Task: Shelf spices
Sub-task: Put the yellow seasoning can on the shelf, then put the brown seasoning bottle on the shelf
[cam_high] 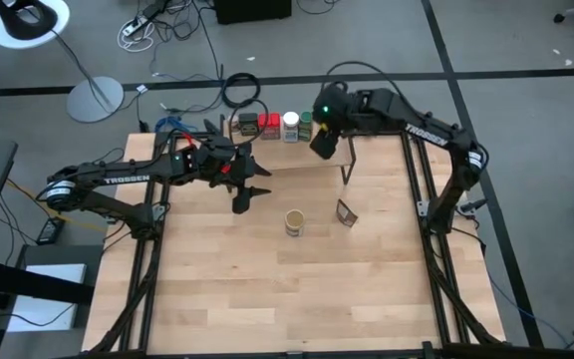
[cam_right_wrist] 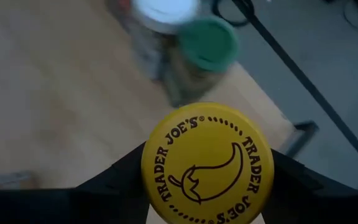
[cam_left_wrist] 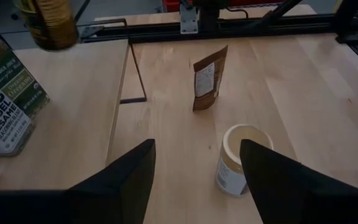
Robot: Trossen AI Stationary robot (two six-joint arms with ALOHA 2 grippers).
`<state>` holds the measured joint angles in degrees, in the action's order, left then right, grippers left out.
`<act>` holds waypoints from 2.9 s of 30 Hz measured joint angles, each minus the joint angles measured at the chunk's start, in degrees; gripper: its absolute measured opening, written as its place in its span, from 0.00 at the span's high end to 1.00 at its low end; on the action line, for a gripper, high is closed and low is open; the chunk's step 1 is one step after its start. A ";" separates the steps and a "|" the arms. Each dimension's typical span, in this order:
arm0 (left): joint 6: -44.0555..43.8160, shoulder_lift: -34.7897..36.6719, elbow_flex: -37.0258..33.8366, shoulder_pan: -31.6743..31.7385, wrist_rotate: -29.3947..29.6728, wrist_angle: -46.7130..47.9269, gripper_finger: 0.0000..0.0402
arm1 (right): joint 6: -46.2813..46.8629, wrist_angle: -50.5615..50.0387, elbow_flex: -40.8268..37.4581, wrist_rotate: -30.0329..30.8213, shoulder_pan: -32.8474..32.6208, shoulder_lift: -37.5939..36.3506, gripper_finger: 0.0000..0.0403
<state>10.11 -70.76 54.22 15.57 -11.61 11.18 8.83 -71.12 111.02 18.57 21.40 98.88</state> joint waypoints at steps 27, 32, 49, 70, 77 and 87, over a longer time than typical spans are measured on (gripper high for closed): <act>0.37 -0.02 0.00 0.00 0.00 0.49 0.41 | -6.08 12.12 -9.75 -10.97 9.52 0.43 0.44; 0.37 -0.02 0.00 0.00 0.01 0.48 0.41 | -6.44 12.51 -9.75 -11.35 9.54 0.41 0.43; 0.11 -0.02 0.00 0.00 -0.01 0.41 0.41 | -7.80 12.95 -9.68 -11.30 9.41 0.41 0.31; 0.37 -0.13 0.00 0.00 -0.01 0.10 0.41 | -7.83 13.62 -9.66 -5.66 8.98 -3.96 0.30; 0.16 -0.13 0.00 0.00 -0.01 -0.70 0.41 | -6.96 13.56 -9.66 -5.49 6.48 -8.83 0.30; 0.13 -0.13 0.00 0.00 -0.01 -1.25 0.41 | -3.24 12.50 -9.55 -23.67 -5.84 -12.15 0.33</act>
<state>10.24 -70.89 54.22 15.57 -11.62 9.94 5.59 -58.61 101.47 -5.10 15.56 86.72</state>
